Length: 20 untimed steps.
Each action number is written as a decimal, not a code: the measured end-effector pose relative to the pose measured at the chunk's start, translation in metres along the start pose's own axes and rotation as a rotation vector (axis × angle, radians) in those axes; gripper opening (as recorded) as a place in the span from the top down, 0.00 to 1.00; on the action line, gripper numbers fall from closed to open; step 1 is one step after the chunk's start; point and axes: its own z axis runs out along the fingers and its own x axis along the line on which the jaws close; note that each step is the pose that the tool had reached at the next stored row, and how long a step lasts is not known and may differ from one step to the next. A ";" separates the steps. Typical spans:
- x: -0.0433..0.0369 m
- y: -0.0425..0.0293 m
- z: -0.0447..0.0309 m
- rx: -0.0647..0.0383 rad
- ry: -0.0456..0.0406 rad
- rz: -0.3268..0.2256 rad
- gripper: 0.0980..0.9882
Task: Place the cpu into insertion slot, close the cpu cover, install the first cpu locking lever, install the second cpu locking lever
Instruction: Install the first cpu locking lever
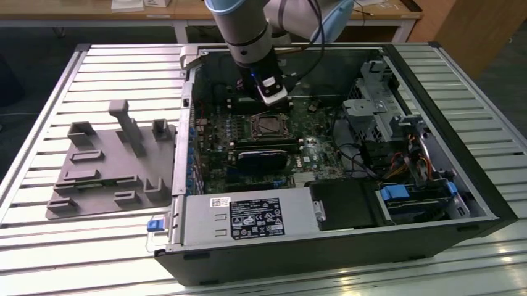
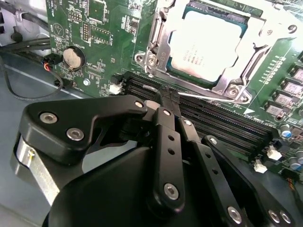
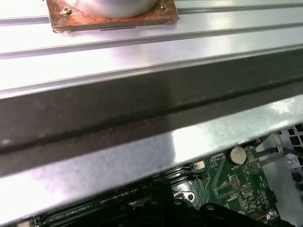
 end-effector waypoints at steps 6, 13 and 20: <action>0.0009 -0.0002 0.0023 0.008 -0.0070 0.027 1.00; 0.0024 0.0009 0.0042 0.010 -0.0096 0.037 1.00; 0.0029 0.0005 0.0058 0.015 -0.0143 0.055 1.00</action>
